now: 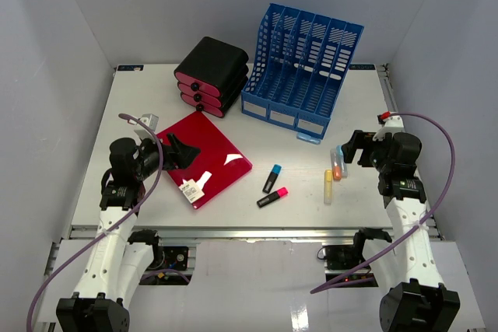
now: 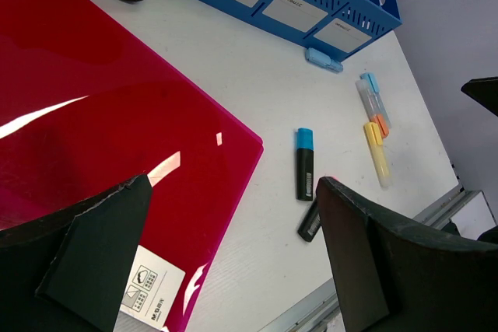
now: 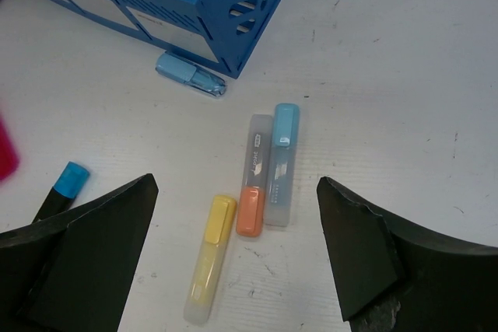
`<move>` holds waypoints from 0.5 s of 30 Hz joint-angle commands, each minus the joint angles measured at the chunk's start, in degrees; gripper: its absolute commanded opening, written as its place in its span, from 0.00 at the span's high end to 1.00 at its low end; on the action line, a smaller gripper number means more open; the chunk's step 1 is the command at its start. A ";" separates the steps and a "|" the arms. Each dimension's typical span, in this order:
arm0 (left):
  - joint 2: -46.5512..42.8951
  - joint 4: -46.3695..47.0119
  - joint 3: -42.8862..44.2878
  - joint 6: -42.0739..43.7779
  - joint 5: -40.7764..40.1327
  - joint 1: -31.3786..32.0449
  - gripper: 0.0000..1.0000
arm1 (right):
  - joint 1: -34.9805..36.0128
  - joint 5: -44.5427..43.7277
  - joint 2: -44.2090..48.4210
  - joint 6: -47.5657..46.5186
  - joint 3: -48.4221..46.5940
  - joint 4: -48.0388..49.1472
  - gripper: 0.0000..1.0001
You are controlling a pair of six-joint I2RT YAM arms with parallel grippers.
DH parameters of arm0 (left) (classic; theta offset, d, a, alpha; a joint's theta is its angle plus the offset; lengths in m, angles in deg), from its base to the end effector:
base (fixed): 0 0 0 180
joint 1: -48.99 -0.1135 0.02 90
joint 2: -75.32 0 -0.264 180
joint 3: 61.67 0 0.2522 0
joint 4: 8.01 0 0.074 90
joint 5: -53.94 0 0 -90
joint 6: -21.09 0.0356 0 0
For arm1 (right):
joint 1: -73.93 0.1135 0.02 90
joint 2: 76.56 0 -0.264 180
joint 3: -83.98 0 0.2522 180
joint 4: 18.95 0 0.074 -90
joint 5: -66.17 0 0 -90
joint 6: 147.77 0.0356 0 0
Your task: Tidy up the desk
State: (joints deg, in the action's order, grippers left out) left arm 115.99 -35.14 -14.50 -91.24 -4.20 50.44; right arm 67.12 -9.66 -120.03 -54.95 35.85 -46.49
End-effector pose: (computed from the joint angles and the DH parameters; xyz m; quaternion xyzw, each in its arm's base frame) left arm 0.1674 -0.0230 0.2774 0.0103 0.8059 -0.3336 0.4890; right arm 0.1795 -0.0127 0.2734 0.0015 0.8297 0.0836 0.5518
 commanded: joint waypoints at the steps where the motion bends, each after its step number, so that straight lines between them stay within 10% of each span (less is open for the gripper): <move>1: -0.59 -0.08 1.92 0.27 -0.66 -0.14 0.02 | -0.40 3.61 1.19 -1.73 -1.24 0.59 0.10; 15: 4.08 -3.07 1.88 -5.69 -4.23 -0.14 0.02 | -0.39 24.11 5.83 -21.91 4.95 0.78 0.10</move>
State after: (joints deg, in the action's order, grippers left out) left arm 116.91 -35.27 -14.47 -92.48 -5.46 50.44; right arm 66.86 2.36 -115.07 -66.97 40.43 -45.20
